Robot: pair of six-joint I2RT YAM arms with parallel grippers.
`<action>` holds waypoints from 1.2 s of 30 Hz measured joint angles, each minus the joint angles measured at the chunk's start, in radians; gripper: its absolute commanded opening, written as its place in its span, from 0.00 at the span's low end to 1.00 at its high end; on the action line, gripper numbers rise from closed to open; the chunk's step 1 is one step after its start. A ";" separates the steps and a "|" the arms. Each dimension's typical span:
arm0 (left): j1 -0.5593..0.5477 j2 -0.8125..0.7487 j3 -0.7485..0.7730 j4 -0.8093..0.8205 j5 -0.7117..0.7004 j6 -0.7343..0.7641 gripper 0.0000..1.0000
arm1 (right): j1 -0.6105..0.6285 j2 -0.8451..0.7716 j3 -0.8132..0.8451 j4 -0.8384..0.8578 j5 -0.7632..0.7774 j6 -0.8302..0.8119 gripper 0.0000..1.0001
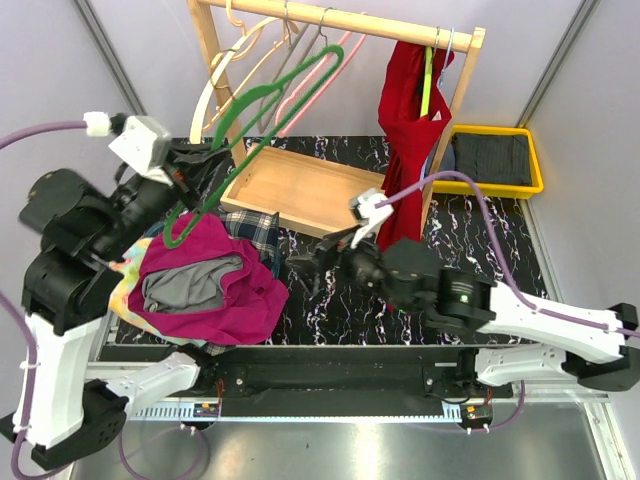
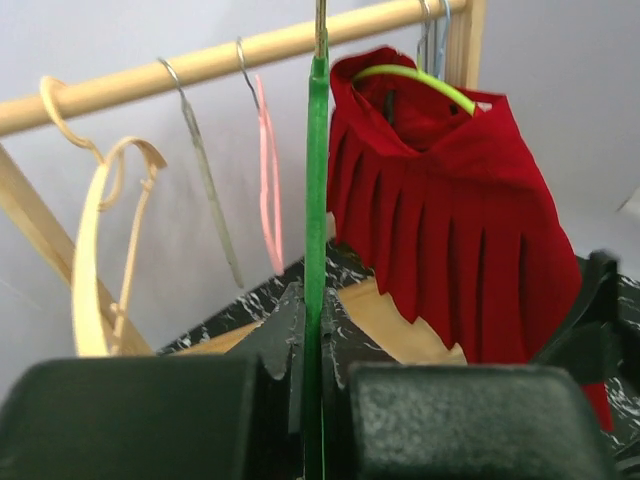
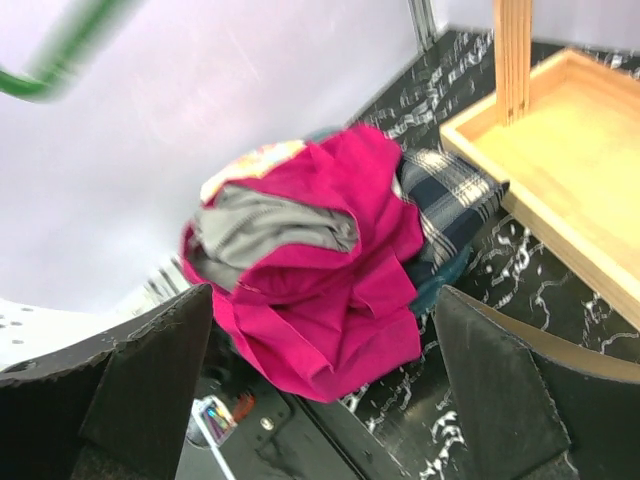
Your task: Remove the skirt from the hanger
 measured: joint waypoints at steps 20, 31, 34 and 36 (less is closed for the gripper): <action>-0.095 0.537 0.248 -0.177 -0.133 -0.038 0.00 | 0.066 -0.379 -0.094 0.073 0.162 0.003 1.00; -0.176 0.706 0.426 -0.057 -0.224 -0.017 0.00 | 0.067 -0.429 -0.149 0.059 0.168 0.031 1.00; -0.187 0.740 0.436 -0.024 -0.247 -0.010 0.00 | 0.067 -0.454 -0.150 0.056 0.168 0.043 1.00; -0.187 0.754 0.436 0.003 -0.268 -0.005 0.00 | 0.067 -0.471 -0.158 0.056 0.168 0.055 1.00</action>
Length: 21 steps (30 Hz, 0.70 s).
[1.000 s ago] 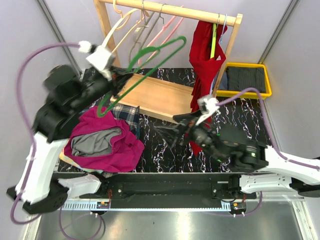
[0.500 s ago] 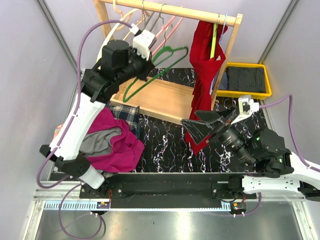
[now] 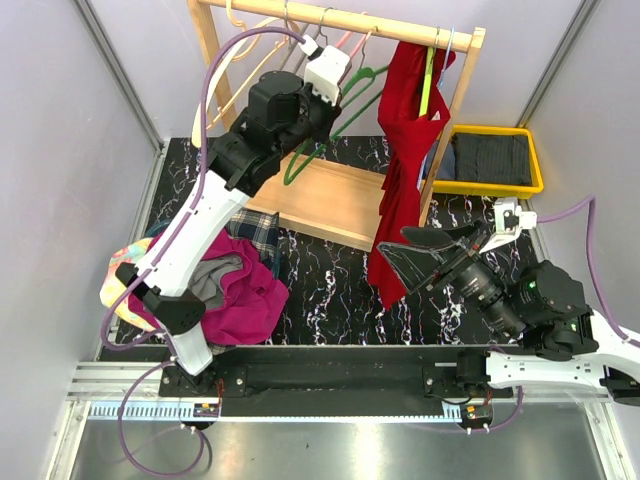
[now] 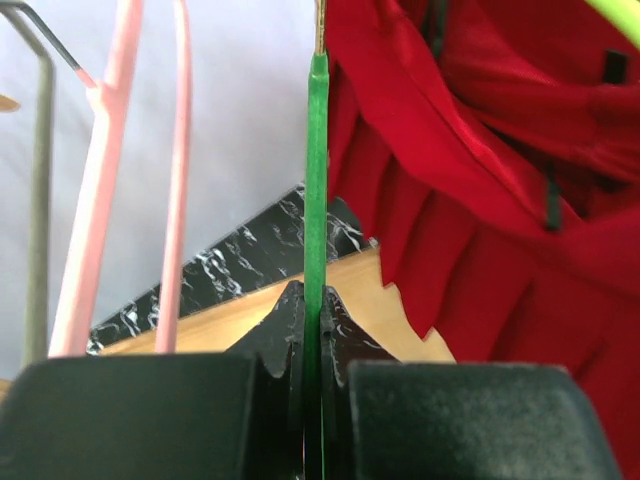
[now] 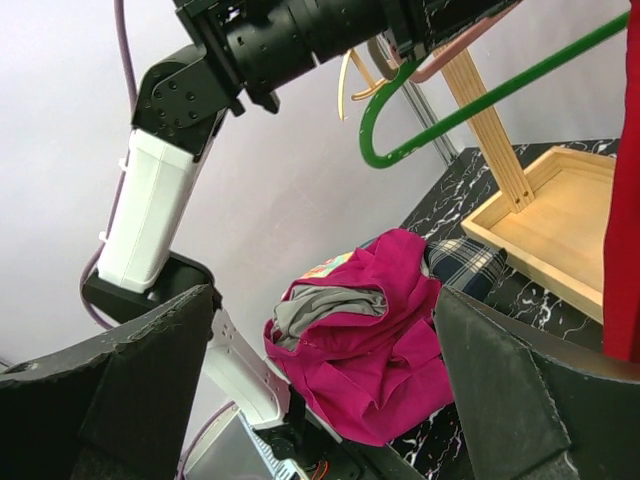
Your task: Remove the skirt from the hanger
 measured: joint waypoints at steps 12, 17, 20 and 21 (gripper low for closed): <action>-0.005 0.029 0.012 0.196 -0.097 0.055 0.00 | 0.000 -0.024 -0.050 -0.016 -0.003 0.051 1.00; -0.011 0.063 0.012 0.220 -0.105 0.078 0.00 | 0.000 -0.027 -0.050 -0.016 -0.008 0.065 1.00; -0.010 0.092 0.012 0.230 -0.113 0.089 0.00 | 0.000 -0.034 -0.050 -0.016 -0.011 0.077 1.00; -0.009 0.102 0.013 0.232 -0.115 0.092 0.00 | 0.000 -0.037 -0.050 -0.016 -0.012 0.081 1.00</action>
